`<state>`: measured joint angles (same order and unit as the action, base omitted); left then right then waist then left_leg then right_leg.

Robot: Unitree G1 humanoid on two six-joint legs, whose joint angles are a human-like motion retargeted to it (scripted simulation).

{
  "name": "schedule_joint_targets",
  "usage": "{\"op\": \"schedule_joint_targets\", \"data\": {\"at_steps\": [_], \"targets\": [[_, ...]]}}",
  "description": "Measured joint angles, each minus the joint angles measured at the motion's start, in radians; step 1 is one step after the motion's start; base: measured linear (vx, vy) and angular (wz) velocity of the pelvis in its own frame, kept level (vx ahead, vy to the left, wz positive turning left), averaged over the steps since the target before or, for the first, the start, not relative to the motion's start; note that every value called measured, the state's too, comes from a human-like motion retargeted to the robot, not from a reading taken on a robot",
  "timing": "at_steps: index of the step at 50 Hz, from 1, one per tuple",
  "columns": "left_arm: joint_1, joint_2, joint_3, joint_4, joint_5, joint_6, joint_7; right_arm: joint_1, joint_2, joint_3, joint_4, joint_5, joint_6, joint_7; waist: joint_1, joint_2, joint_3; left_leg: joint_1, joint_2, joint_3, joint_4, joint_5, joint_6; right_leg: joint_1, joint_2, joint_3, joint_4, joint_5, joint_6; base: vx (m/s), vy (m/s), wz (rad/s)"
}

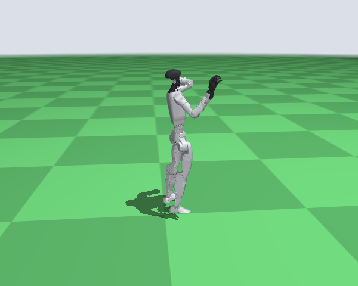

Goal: In place motions

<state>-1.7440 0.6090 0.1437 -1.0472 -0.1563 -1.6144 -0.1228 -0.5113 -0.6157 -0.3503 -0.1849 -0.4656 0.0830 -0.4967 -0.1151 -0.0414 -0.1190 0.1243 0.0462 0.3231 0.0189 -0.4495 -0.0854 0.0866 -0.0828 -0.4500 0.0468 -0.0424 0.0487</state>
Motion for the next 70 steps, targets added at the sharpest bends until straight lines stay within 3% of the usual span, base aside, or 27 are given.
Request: {"op": "schedule_joint_targets", "data": {"at_steps": [5, 10, 15, 20, 24, 29, 34, 40, 45, 50, 59, 65, 70], "targets": [[0.013, -0.002, 0.002, 0.000, -0.002, 0.000, 0.003, -0.007, 0.095, -0.053, 0.026, 0.132, 0.020, 0.017, -0.003, 0.001, 0.001, -0.002, -0.003, -0.003, 0.002, 0.002, 0.000, 0.002, -0.002, -0.003, -0.002, 0.001, -0.001, 0.00, 0.00, 0.00], [0.035, -0.017, -0.015, 0.000, -0.004, 0.000, 0.008, -0.016, 0.098, -0.046, -0.004, 0.192, -0.004, 0.024, -0.005, -0.026, -0.015, 0.005, -0.002, 0.004, 0.000, -0.002, -0.001, 0.005, -0.001, -0.002, -0.005, 0.001, -0.001, 0.00, 0.00, 0.00], [0.019, -0.008, -0.039, 0.000, -0.003, 0.000, 0.005, -0.029, -0.043, 0.024, -0.143, 0.143, -0.122, 0.016, -0.019, -0.031, 0.003, 0.004, 0.001, 0.026, 0.000, -0.004, -0.003, -0.010, 0.000, 0.017, 0.000, 0.006, -0.004, 0.00, 0.00, -0.16], [0.004, 0.000, -0.044, 0.000, 0.001, 0.000, -0.001, -0.047, -0.196, 0.084, -0.277, -0.040, -0.254, 0.012, -0.021, -0.023, 0.008, 0.006, 0.002, 0.034, -0.001, -0.005, -0.004, -0.013, 0.001, 0.025, 0.004, 0.004, -0.004, 0.00, 0.00, 0.00], [-0.001, 0.004, -0.044, 0.000, 0.006, 0.000, -0.006, -0.039, -0.233, 0.093, -0.299, -0.125, -0.299, 0.013, -0.011, -0.016, -0.001, 0.007, 0.001, 0.028, -0.002, -0.006, -0.004, -0.008, 0.001, 0.022, 0.002, 0.001, -0.003, 0.00, 0.00, 0.00], [-0.020, 0.026, -0.023, 0.000, 0.019, 0.000, -0.018, 0.003, -0.171, 0.071, -0.223, -0.132, -0.278, 0.015, -0.003, 0.019, 0.003, 0.001, -0.001, 0.017, -0.002, -0.003, -0.002, -0.007, 0.001, 0.015, 0.001, 0.000, -0.002, 0.00, 0.00, 0.00], [-0.018, 0.033, -0.005, 0.000, 0.020, 0.000, -0.018, 0.023, -0.033, 0.014, -0.072, -0.054, -0.193, 0.017, 0.006, 0.020, -0.007, 0.000, -0.002, 0.006, -0.001, -0.002, -0.002, 0.001, 0.001, 0.004, -0.003, -0.004, -0.002, 0.00, 0.00, 0.00], [0.016, 0.041, -0.024, 0.000, 0.029, 0.000, -0.023, -0.032, 0.184, -0.032, 0.075, 0.284, -0.118, 0.036, 0.019, 0.015, -0.013, 0.000, -0.004, 0.000, 0.002, -0.001, -0.002, 0.006, 0.000, -0.003, -0.006, -0.003, -0.004, 0.00, 0.00, 0.00], [0.039, 0.041, -0.049, 0.000, 0.032, 0.000, -0.022, -0.053, 0.212, -0.043, 0.082, 0.413, -0.137, 0.038, 0.011, 0.002, -0.017, -0.001, -0.005, 0.000, 0.001, 0.001, -0.003, 0.007, 0.000, -0.004, -0.008, -0.002, -0.004, 0.00, 0.00, 0.00], [0.036, 0.053, -0.088, 0.000, 0.033, 0.000, -0.021, -0.045, 0.077, 0.008, 0.014, 0.350, -0.199, 0.055, -0.012, -0.019, 0.000, -0.003, -0.002, 0.009, 0.002, 0.002, -0.003, -0.001, 0.002, 0.002, -0.007, 0.002, -0.006, 0.00, 0.00, 0.00], [0.021, 0.052, -0.097, 0.000, 0.042, 0.000, -0.028, -0.073, -0.162, 0.110, -0.191, -0.044, -0.319, 0.054, -0.013, -0.013, 0.008, 0.002, 0.001, 0.020, 0.002, 0.000, -0.003, -0.003, 0.003, 0.010, -0.003, 0.004, -0.006, 0.00, 0.00, 0.00], [0.006, 0.057, -0.077, 0.000, 0.052, 0.000, -0.035, -0.043, -0.131, 0.096, -0.176, -0.103, -0.296, 0.031, -0.002, 0.014, 0.002, 0.001, -0.003, 0.009, 0.000, 0.001, -0.001, 0.002, 0.001, 0.004, -0.005, 0.002, -0.005, 0.00, 0.00, 0.00], [-0.009, 0.064, -0.042, 0.000, 0.051, 0.000, -0.030, -0.009, 0.053, 0.029, -0.050, -0.039, -0.206, 0.006, 0.010, 0.022, -0.010, -0.001, -0.004, -0.004, 0.001, 0.002, 0.000, 0.009, 0.001, -0.009, -0.008, -0.002, -0.003, 0.00, 0.00, 0.00]]}}
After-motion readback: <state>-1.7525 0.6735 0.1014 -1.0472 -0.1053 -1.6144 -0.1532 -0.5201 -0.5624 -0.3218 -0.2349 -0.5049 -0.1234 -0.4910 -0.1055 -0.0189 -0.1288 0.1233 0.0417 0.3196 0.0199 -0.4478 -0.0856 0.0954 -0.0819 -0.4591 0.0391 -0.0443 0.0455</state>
